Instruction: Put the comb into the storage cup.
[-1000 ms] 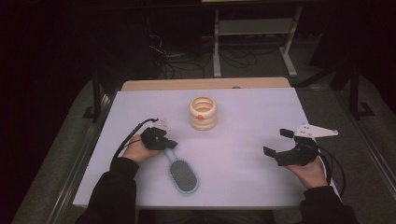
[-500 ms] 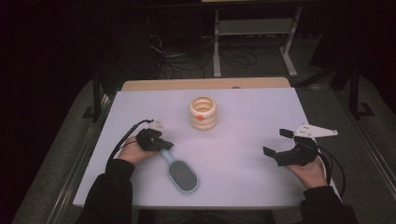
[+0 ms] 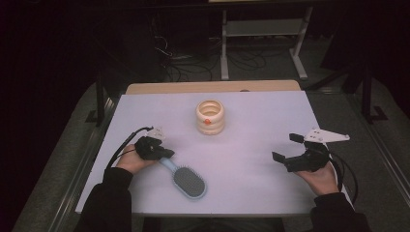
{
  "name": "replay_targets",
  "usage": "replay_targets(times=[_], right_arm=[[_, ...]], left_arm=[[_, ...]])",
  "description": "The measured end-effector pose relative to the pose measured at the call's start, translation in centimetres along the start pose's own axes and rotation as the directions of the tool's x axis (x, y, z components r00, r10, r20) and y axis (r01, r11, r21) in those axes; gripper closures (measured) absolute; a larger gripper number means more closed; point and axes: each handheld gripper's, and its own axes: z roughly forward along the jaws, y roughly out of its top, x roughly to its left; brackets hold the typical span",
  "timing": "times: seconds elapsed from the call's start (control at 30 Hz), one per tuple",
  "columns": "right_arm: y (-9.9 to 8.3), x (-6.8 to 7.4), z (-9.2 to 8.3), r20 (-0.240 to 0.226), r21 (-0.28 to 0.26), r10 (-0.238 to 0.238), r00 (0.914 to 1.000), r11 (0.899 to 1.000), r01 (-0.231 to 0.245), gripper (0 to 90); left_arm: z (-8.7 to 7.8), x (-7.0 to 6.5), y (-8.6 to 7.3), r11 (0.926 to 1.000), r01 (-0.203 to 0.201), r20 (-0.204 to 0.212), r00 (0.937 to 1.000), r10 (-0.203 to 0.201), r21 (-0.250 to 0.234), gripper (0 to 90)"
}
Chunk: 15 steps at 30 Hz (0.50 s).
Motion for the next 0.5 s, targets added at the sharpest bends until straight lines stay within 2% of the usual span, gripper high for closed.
replay_targets(times=[0.5], right_arm=[[0.00,0.00,0.00,0.002,0.000,0.002,1.0000,1.000,-0.002,0.0]], left_arm=[[-0.22,-0.74,-0.67,0.9998,0.002,0.004,1.0000,-0.002,0.022,90.0]])
